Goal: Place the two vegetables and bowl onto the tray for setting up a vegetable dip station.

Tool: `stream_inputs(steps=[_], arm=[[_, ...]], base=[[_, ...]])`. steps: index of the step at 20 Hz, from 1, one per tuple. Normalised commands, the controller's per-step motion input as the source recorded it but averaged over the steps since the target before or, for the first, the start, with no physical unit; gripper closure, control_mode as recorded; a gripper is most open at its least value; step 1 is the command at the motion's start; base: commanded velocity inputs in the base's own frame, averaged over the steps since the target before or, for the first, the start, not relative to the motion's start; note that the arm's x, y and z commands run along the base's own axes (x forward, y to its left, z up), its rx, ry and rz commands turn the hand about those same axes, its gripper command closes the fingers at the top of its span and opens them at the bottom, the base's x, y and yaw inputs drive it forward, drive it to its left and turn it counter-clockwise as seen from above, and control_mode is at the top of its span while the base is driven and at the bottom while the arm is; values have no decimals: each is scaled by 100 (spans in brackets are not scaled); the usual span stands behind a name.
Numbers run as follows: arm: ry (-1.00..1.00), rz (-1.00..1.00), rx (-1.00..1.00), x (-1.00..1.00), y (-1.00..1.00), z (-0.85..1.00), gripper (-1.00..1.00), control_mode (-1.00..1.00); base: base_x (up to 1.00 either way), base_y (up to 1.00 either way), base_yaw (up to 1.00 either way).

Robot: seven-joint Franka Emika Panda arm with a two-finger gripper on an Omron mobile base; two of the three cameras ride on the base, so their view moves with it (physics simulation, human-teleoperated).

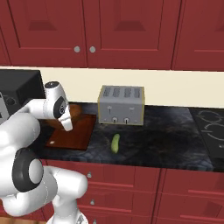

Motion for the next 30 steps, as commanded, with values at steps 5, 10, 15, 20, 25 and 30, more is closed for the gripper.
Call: stream_inputs(steps=[5, 10, 15, 20, 25, 30], arm=[[0, -15, 11, 16, 7, -6, 100, -100], [0, -11, 11, 12, 2, -6, 100, -100], [0, -6, 5, 8, 1, -5, 100, -100], [0, -1, 0, 10, 6, -6, 100, -100], [1, 0, 0, 12, 8, -6, 100, -100], [3, 0, 0, 18, 4, -7, 100, -100]], base=[[0, 0, 0], [0, 0, 0], [0, 0, 0], [0, 0, 0], [0, 0, 0], [0, 0, 0]])
